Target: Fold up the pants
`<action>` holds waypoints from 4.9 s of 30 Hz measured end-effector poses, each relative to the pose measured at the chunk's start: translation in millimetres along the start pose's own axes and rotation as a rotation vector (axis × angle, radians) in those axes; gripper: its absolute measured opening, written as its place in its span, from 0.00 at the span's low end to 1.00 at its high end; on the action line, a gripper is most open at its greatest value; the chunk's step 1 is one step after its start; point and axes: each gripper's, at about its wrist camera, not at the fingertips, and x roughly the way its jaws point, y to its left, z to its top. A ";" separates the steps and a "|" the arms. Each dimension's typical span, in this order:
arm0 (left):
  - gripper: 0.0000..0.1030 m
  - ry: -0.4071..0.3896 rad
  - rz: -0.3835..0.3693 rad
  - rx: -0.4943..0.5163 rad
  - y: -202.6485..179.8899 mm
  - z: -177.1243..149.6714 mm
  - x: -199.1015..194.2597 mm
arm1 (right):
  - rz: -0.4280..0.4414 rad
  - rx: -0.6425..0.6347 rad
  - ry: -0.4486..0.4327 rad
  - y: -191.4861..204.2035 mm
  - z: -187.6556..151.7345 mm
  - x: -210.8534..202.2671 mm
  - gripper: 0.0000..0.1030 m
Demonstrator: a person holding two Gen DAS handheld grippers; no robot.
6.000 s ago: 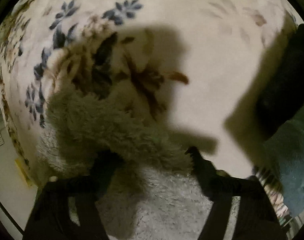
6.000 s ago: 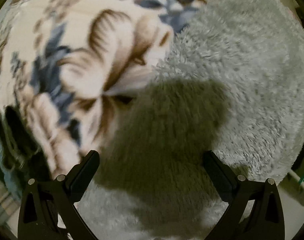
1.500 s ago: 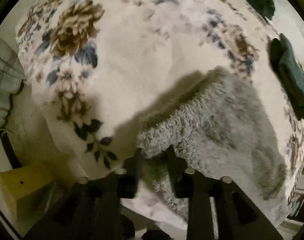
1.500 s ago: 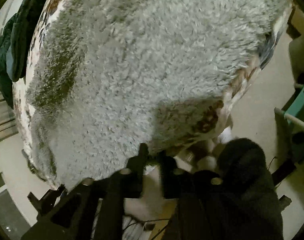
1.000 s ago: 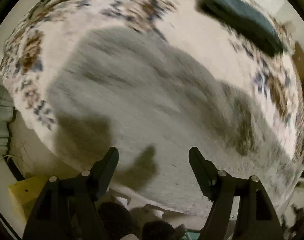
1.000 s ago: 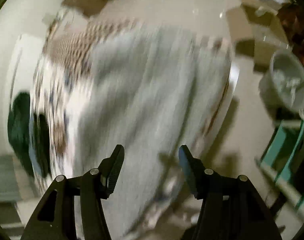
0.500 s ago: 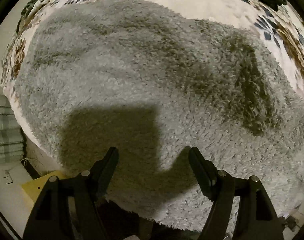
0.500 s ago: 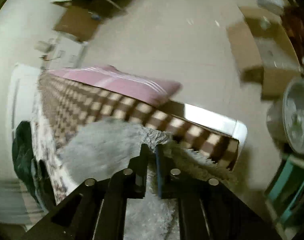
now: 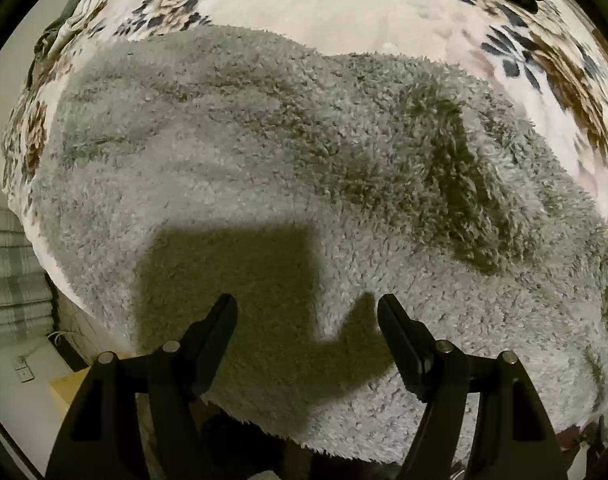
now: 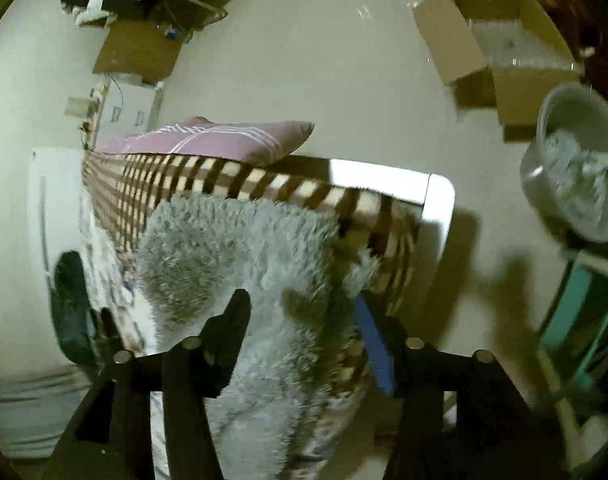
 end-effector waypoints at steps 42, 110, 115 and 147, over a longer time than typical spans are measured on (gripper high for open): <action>0.69 -0.019 -0.111 0.113 -49.2 70.2 -40.4 | -0.217 -0.048 -0.099 35.3 -9.9 -7.6 0.36; 0.69 0.022 -0.133 0.402 -204.0 56.2 -47.3 | -0.173 -0.212 0.026 45.8 59.1 14.8 0.61; 0.71 0.071 -0.094 0.437 -213.4 39.9 -19.6 | -0.104 -0.081 0.057 -13.3 32.2 45.2 0.61; 1.00 0.062 -0.309 0.524 -308.9 74.4 -49.8 | 0.308 -0.038 -0.056 -26.4 -5.4 95.3 0.53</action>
